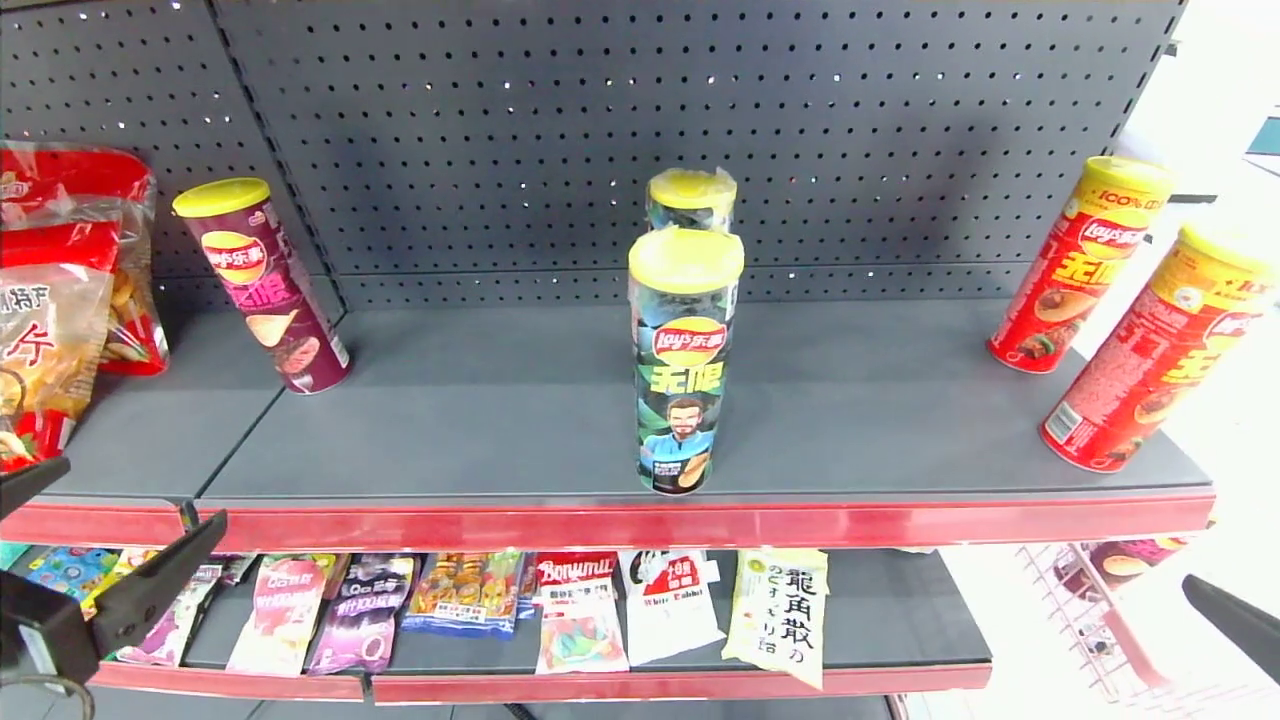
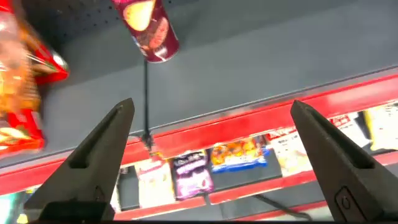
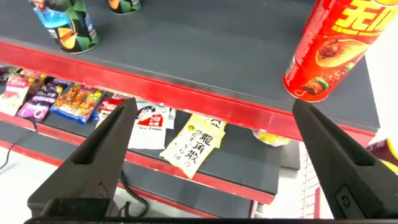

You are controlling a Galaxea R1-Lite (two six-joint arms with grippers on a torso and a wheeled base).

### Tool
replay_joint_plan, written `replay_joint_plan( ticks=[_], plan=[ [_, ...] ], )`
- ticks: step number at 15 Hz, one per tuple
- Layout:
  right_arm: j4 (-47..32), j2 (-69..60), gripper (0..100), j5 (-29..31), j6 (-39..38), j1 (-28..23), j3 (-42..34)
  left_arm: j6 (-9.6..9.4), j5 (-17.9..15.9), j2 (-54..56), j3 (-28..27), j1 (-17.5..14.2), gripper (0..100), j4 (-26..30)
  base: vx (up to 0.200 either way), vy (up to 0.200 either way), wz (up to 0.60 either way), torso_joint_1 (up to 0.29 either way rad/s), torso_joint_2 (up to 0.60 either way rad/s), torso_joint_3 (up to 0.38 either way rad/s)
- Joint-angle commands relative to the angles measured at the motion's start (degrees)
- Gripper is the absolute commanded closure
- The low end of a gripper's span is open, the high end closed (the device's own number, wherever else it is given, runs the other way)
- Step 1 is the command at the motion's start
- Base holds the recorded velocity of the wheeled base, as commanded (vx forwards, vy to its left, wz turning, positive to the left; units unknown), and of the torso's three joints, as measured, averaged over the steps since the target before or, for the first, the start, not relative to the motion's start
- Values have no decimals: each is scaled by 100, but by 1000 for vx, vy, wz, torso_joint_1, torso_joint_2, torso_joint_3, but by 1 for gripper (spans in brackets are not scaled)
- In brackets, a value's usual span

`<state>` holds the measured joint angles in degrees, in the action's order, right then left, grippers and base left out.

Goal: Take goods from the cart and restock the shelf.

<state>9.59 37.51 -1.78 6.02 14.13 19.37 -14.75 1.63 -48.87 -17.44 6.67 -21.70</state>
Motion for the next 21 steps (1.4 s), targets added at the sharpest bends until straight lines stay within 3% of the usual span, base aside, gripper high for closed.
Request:
replay_joint_plan(
  ticks=[1,4,16,21],
  plan=[
    [7,-86,0,-7,66,2,-65,-344,30,598,417,10,0,43,0,0,0,0,0,0],
    [7,-95,0,-24,66,11,-100,-371,12,668,435,10,0,166,0,0,0,0,0,0],
    [16,-77,0,-33,48,11,-285,-511,12,677,409,19,0,175,0,-200,0,3,2,1],
    [16,-16,0,-24,39,2,-285,-713,74,677,400,10,0,175,-80,0,0,1,2,0]
  ],
)
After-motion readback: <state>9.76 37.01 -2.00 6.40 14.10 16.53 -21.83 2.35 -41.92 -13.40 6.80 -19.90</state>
